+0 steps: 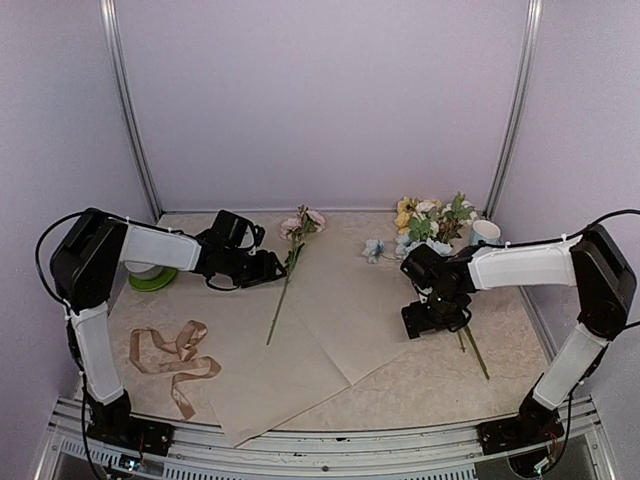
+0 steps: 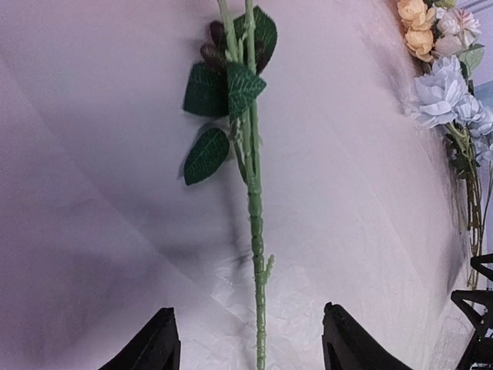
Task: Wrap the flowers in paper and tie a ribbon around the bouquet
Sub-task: Place the fake flower on the flattened wrapping paper.
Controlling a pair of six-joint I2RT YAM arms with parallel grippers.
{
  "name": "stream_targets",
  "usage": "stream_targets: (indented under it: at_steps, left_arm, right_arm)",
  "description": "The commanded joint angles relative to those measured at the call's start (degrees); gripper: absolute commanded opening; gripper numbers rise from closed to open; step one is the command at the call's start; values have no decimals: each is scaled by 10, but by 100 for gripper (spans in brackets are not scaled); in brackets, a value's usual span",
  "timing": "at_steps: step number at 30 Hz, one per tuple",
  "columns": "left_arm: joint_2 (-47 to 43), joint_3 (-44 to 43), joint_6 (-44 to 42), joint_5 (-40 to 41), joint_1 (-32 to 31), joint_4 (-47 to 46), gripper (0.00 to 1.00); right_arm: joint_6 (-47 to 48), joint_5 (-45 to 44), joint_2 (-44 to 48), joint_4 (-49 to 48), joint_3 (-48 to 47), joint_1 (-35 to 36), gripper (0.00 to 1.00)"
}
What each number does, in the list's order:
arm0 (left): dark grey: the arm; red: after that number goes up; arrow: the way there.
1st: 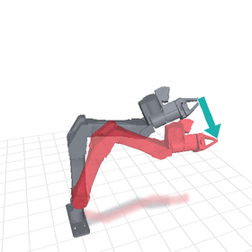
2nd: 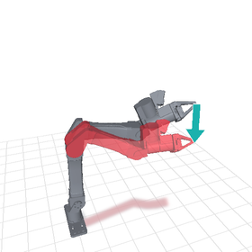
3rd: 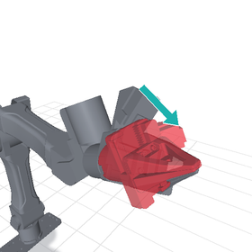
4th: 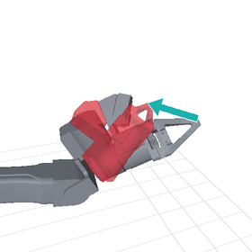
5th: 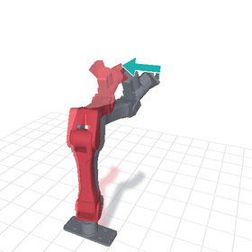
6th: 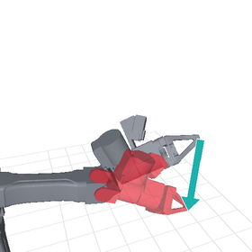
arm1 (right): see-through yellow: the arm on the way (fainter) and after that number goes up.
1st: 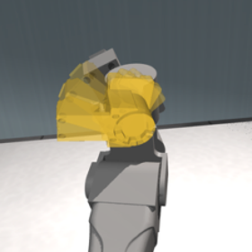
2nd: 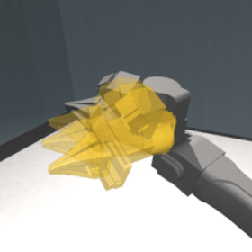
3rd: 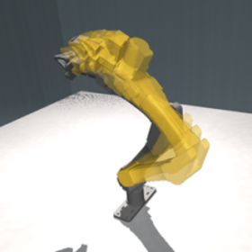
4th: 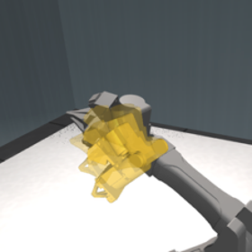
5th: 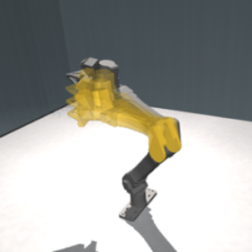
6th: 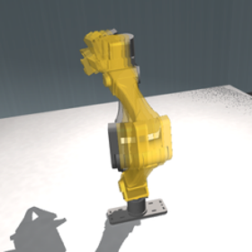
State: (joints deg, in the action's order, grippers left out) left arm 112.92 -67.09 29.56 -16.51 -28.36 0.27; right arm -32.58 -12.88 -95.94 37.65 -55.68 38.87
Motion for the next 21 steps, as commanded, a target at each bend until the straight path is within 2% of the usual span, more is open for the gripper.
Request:
stream_targets:
  at_steps: [1, 2, 5, 7, 9, 11, 17, 21]
  left_arm:
    - [-86, 14, -36, 67, -3, 46, 63]
    - [-101, 22, -38, 67, -4, 47, 63]
    - [-146, 49, -50, 70, -12, 43, 63]
    - [-178, 58, -68, 86, -23, 50, 71]
    - [-199, 57, -95, 101, -38, 64, 82]
    - [-216, 58, -118, 105, -47, 74, 87]
    - [-241, 64, -130, 107, -51, 74, 89]
    - [-234, 61, -126, 105, -50, 74, 88]
  right_arm:
    - [54, 40, 74, 28, -57, -11, 83]
    - [56, 38, 90, 28, -65, -22, 77]
    - [59, 20, 114, 31, -55, -82, 49]
    - [60, 20, 106, 48, -46, -123, 41]
    - [79, 11, 97, 61, -34, -146, 42]
    - [91, 9, 90, 72, -17, -167, 48]
    - [104, 87, 93, 69, 27, -201, 46]
    - [101, 76, 85, 60, 52, -211, 43]
